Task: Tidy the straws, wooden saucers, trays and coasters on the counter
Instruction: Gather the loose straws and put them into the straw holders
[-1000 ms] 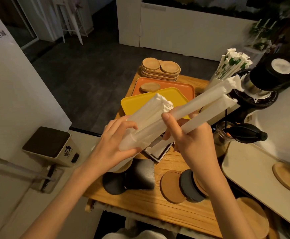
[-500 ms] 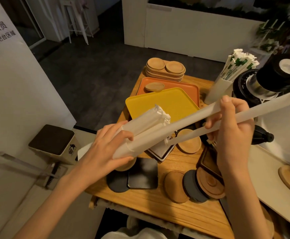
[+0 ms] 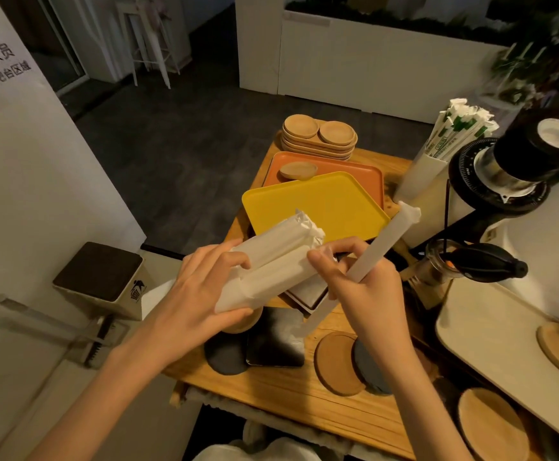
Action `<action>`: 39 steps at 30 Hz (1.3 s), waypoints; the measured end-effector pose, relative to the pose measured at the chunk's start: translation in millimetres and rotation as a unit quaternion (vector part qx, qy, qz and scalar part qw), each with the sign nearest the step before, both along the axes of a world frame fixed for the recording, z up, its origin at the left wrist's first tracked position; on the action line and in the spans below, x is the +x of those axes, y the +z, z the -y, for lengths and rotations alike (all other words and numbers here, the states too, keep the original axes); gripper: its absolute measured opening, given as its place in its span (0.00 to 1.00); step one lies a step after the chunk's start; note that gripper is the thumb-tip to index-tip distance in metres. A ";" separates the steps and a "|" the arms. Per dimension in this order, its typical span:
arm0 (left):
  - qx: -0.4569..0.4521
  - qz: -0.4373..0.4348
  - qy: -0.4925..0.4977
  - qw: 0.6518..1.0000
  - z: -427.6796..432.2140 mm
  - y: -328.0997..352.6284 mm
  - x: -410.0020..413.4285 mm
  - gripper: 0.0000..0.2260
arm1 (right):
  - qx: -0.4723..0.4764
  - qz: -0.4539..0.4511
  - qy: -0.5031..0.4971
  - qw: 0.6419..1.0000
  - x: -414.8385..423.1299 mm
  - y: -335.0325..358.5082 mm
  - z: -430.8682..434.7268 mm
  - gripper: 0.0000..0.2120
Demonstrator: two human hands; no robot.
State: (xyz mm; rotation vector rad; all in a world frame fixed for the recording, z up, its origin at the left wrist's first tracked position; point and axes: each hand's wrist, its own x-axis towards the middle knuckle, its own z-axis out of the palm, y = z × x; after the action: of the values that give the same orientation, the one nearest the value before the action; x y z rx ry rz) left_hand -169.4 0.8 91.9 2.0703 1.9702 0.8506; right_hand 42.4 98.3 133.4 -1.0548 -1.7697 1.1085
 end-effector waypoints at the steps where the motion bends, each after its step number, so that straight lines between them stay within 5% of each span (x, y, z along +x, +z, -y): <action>1: 0.001 -0.004 -0.001 1.000 0.5 0.0 -0.6 0.26 | -0.002 -0.009 -0.003 1.000 0.9 1.0 -0.9 0.08; 15: -0.042 0.014 -0.007 0.999 10.0 -0.7 -1.6 0.33 | -0.099 -0.289 -0.032 0.952 12.6 45.9 -20.2 0.20; 25: -0.040 0.025 -0.017 0.999 10.6 5.6 1.0 0.43 | 0.014 -0.186 -0.070 0.980 -21.2 12.4 -8.4 0.20; 39: -0.040 0.015 -0.032 0.999 14.2 9.6 11.2 0.41 | 0.040 -0.205 -0.119 0.971 -25.9 1.7 -14.3 0.21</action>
State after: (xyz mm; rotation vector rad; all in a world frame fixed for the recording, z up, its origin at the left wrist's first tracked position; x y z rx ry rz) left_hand -158.2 -13.4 101.5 2.0510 1.8805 0.7731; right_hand 16.5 112.6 135.1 -0.8859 -1.3132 1.0116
